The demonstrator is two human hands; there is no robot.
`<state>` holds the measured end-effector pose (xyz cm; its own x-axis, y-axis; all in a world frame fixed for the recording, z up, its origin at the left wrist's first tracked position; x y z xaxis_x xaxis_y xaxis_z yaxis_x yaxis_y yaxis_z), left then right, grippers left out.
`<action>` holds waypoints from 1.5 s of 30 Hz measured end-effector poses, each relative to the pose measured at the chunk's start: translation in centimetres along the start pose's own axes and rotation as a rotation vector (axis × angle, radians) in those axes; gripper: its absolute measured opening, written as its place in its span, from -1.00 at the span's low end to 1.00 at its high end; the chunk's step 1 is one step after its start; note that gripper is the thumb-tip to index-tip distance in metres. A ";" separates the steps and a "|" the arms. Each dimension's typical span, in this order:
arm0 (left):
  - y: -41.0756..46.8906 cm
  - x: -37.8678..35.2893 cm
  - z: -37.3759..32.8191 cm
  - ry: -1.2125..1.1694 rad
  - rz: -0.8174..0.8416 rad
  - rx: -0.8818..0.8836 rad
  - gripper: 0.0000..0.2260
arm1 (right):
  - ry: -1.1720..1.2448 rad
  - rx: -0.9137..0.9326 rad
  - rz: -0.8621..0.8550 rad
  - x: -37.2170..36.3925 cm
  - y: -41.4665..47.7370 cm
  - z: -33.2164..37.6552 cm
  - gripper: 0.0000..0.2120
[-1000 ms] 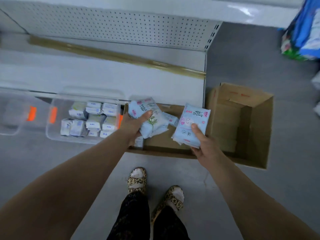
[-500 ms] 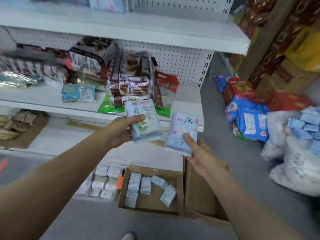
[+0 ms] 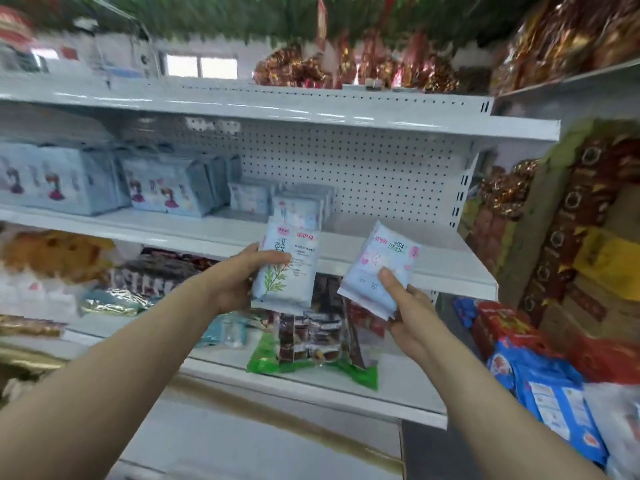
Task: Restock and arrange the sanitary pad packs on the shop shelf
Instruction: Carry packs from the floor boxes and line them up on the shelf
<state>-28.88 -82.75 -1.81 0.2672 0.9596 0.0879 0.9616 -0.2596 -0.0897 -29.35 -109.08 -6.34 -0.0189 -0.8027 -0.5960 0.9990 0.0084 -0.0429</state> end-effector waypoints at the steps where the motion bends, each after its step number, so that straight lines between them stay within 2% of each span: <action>1: 0.5 1.0 -0.7 0.008 0.025 -0.012 -0.58 | 0.010 0.011 0.008 -1.3 0.8 0.1 -0.50; 4: 2.2 4.9 -2.3 0.031 0.037 0.000 -0.78 | 0.041 0.067 0.022 -5.0 3.7 -0.2 -0.44; 5: 2.9 6.4 -2.6 0.054 0.046 0.019 -0.79 | 0.045 0.082 0.024 -6.2 4.7 -0.5 -0.42; 7: 4.5 9.6 -3.0 0.123 0.082 0.052 -0.67 | 0.060 0.093 0.025 -8.6 6.7 -1.1 -0.40; 11: 7.7 16.0 -3.5 0.257 0.129 0.081 -0.09 | 0.102 0.093 0.029 -13.2 10.5 -3.1 -0.39; 13: 9.7 19.0 -3.7 0.304 0.147 0.070 0.00 | 0.084 0.108 0.012 -15.3 12.2 -4.2 -0.39; 18: 14.5 23.9 -3.7 0.373 0.196 0.047 0.01 | 0.067 0.144 -0.060 -18.5 15.5 -6.3 -0.43; 24: 18.2 25.2 -3.3 0.329 0.219 0.038 -0.04 | 0.087 0.171 -0.100 -19.9 17.2 -7.2 -0.48; 27: 19.6 25.4 -3.8 0.416 0.049 -0.045 -0.31 | 0.049 0.181 -0.092 -20.0 17.5 -6.6 -0.48; 28: 19.9 25.6 -4.2 0.538 -0.045 -0.106 -0.37 | 0.048 0.185 -0.089 -20.0 17.6 -6.4 -0.49; 30: 19.9 25.5 -5.0 1.019 -0.177 -0.253 -0.37 | 0.055 0.195 -0.092 -20.0 18.0 -5.9 -0.51; 31: 19.8 25.1 -4.9 1.236 -0.184 -0.316 -0.34 | 0.058 0.198 -0.095 -20.0 18.2 -5.7 -0.50; 32: 19.6 24.8 -4.7 1.355 -0.149 -0.354 -0.33 | 0.060 0.200 -0.098 -20.1 18.4 -5.5 -0.48; 33: 19.4 24.7 -4.5 1.368 -0.090 -0.350 -0.37 | 0.059 0.200 -0.097 -20.1 18.5 -5.4 -0.47; 35: 18.8 25.2 -4.6 1.220 0.013 -0.294 -0.56 | 0.048 0.198 -0.096 -20.2 18.8 -5.2 -0.49; 39: 19.1 27.0 -4.5 0.912 0.070 -0.223 -0.80 | 0.040 0.192 -0.086 -20.5 19.1 -4.9 -0.58; 40: 19.1 27.2 -4.1 0.881 0.082 -0.200 -0.73 | 0.038 0.191 -0.082 -20.6 19.2 -4.9 -0.57; 43: 19.5 27.8 -2.2 0.813 0.137 -0.055 -0.14 | 0.023 0.186 -0.076 -20.9 19.2 -4.8 -0.52; 45: 19.2 27.9 -1.8 0.784 0.158 -0.016 0.01 | 0.013 0.182 -0.070 -21.0 19.2 -4.9 -0.51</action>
<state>-2.87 -61.10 0.72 0.3613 0.5570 0.7478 0.9079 -0.3931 -0.1458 -9.95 -89.12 1.48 -0.0878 -0.7896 -0.6073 0.9859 -0.1561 0.0605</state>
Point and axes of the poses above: each hand's wrist, its own y-axis towards the middle knuckle, its own x-axis out of the back of the hand, z = x × y, the point moved 4 cm from there along y, towards the middle knuckle, and after that the axes turned 13 degrees about y, right-handed, at the moved point
